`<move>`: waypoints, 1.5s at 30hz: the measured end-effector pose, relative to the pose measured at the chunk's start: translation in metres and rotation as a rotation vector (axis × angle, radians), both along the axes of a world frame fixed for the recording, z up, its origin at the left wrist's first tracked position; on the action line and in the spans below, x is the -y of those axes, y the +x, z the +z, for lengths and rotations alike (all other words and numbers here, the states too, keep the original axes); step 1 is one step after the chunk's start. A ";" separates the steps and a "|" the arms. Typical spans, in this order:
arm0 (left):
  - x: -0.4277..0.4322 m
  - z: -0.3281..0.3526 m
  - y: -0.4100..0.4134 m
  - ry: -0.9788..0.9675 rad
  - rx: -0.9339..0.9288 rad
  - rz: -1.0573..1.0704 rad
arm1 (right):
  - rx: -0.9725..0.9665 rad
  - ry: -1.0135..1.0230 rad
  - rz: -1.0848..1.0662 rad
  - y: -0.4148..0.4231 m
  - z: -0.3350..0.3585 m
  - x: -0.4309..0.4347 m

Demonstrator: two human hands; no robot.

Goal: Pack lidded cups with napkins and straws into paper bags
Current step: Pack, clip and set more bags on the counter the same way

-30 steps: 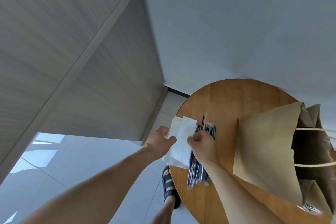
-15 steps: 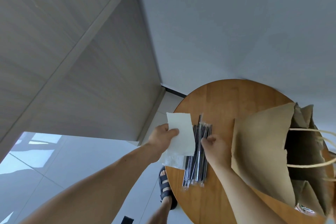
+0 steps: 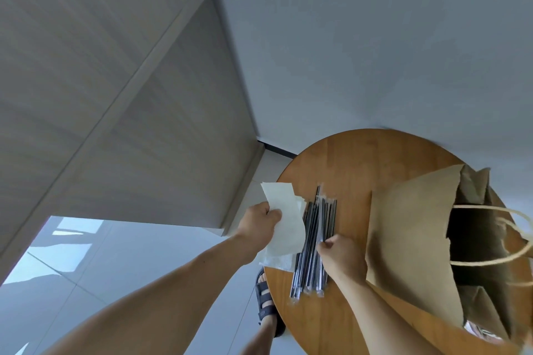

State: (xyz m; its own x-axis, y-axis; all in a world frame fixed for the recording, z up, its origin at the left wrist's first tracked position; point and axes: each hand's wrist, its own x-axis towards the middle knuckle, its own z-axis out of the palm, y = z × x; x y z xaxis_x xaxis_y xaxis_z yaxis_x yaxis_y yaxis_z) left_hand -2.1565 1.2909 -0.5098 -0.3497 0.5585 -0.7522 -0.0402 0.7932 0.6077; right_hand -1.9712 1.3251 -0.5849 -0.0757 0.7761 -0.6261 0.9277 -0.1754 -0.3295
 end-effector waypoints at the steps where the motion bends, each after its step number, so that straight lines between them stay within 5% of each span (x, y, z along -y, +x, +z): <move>1: -0.002 0.004 0.001 0.003 0.003 -0.003 | -0.003 0.008 -0.012 0.000 0.007 0.000; 10: -0.029 0.063 0.012 0.136 -0.015 0.012 | -0.581 0.223 -0.170 -0.014 0.109 -0.024; 17: -0.048 0.128 0.029 0.332 0.147 -0.001 | -0.592 0.294 -0.036 -0.012 0.186 -0.043; 22: -0.053 0.159 0.036 0.436 0.087 -0.073 | -0.570 0.378 0.029 0.001 0.219 -0.046; 28: -0.066 0.198 0.042 0.538 0.185 -0.116 | -0.733 0.433 -0.193 0.029 0.255 -0.062; 34: -0.076 0.236 0.061 0.621 0.289 -0.270 | -0.953 0.195 -0.076 0.062 0.290 -0.085; 45: -0.099 0.261 0.112 0.643 0.201 -0.367 | -0.995 0.191 0.004 0.109 0.320 -0.106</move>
State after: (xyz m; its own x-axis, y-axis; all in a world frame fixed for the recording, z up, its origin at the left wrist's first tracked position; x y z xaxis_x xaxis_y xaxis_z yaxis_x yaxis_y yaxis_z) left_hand -2.0444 1.3901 -0.2483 0.0522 0.9616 -0.2693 -0.0010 0.2697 0.9629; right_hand -1.8626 1.4310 -0.2646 -0.4983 0.8551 -0.1429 0.2170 -0.0365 -0.9755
